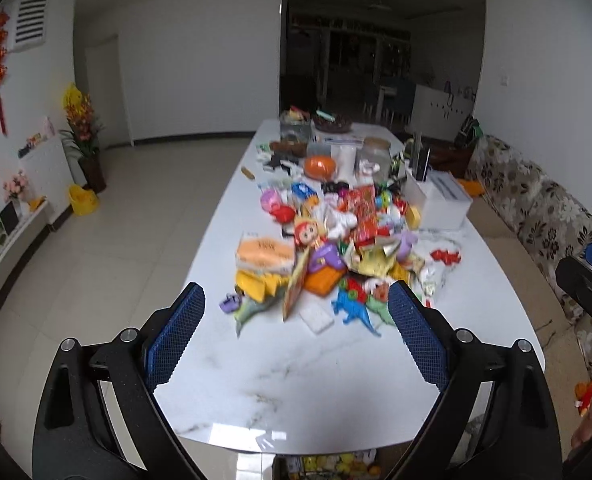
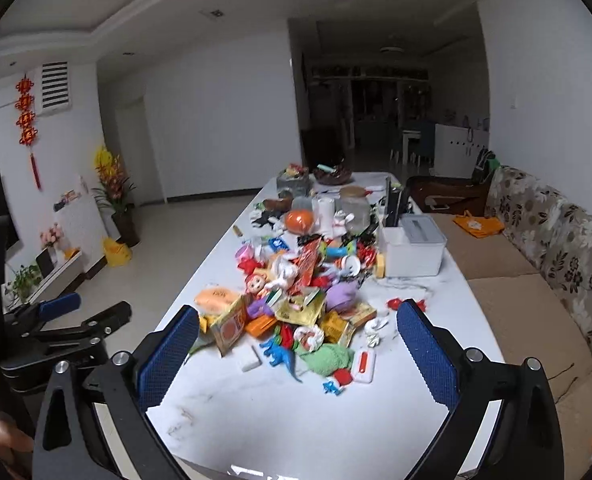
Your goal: Collect trash
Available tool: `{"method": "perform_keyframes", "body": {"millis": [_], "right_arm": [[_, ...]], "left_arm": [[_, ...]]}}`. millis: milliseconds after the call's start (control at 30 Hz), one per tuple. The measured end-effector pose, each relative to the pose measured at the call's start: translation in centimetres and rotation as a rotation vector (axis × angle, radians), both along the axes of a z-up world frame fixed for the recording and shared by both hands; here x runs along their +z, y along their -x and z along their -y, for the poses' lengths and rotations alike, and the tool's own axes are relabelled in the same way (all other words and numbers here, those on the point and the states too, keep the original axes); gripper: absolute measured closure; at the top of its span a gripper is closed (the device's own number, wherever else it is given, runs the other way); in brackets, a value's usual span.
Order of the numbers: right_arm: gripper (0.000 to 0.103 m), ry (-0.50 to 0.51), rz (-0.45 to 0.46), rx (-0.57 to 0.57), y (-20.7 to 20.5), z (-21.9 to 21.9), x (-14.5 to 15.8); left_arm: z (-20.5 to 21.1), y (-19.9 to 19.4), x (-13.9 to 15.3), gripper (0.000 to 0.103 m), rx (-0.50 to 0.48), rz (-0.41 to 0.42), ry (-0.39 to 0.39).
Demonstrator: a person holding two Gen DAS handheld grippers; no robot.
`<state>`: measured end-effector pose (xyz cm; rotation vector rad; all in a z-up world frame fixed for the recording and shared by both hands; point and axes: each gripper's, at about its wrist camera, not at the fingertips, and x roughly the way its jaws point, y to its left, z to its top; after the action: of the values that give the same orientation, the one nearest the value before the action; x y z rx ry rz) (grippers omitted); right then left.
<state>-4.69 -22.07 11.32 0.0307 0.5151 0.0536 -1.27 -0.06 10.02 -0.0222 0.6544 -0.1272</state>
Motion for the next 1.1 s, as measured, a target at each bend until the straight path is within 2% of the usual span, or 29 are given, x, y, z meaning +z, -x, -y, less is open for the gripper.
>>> {"method": "perform_keyframes", "body": {"millis": [400,1100], "right_arm": [[0.005,0.012,0.025,-0.006,1.1,-0.4,0.5],[0.005,0.006,0.018,0.011,1.4,-0.5,0.3]], "left_arm": [[0.3,0.0,0.7,0.013,0.003,0.026,-0.019],[-0.2,1.1,1.5,0.012,0.037,0.045,-0.062]]}}
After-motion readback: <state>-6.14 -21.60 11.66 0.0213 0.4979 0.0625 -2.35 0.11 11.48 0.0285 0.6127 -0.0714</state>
